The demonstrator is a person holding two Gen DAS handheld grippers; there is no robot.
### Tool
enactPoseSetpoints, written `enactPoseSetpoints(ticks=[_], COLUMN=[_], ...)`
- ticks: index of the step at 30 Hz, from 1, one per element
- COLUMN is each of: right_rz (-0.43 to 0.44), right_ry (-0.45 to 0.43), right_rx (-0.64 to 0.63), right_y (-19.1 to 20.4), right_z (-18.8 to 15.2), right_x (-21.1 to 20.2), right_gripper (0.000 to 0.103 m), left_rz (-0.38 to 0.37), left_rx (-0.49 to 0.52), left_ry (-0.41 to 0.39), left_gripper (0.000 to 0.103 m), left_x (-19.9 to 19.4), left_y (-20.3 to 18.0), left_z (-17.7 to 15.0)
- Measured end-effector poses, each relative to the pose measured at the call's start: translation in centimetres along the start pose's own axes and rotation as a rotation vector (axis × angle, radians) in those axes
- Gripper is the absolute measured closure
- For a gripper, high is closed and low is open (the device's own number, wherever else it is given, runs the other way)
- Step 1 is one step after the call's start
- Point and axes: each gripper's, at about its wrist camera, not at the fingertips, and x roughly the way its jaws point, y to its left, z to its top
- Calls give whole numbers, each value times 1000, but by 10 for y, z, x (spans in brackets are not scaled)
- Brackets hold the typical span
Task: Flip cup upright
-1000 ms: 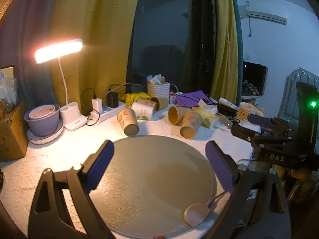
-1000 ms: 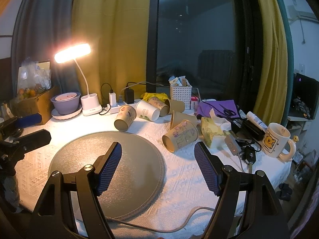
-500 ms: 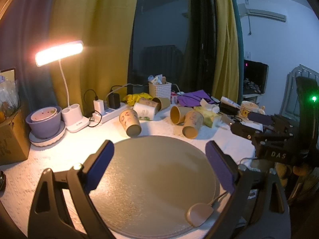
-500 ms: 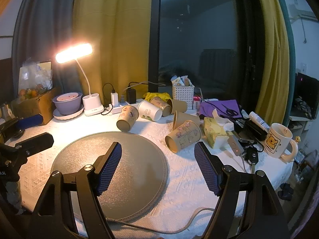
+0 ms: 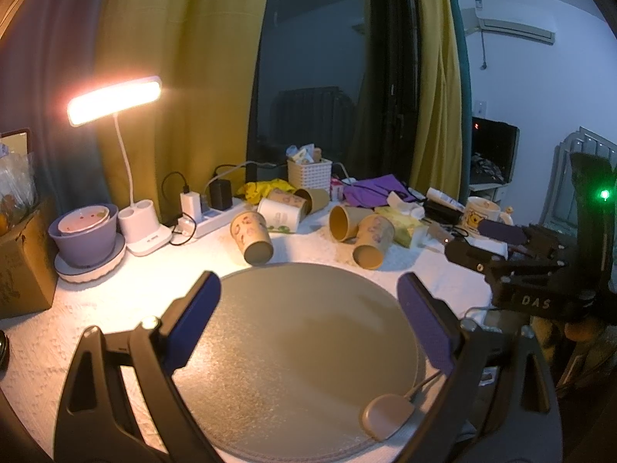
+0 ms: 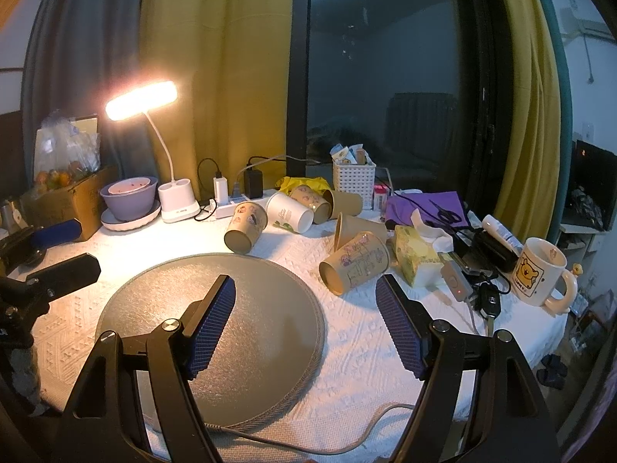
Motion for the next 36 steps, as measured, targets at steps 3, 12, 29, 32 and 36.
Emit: enactPoseSetpoints(ticks=[3, 12, 29, 32, 36], right_rz=[1, 0, -14, -11, 0], right_ry=[4, 20, 103, 113, 133], right_rx=[4, 15, 106, 126, 152], right_y=[-1, -13, -87, -102, -123], right_z=[0, -2, -10, -11, -15], right_x=[2, 12, 83, 96, 117], right_gripper=[25, 25, 25, 25, 25], left_rz=[0, -8, -112, -121, -152], left_rx=[-1, 17, 87, 120, 134], left_ry=[1, 38, 239, 269, 325], left_gripper=[9, 9, 9, 9, 9], left_x=[0, 16, 122, 148, 186], left_y=[0, -5, -43, -54, -69], left_z=[0, -1, 20, 27, 32])
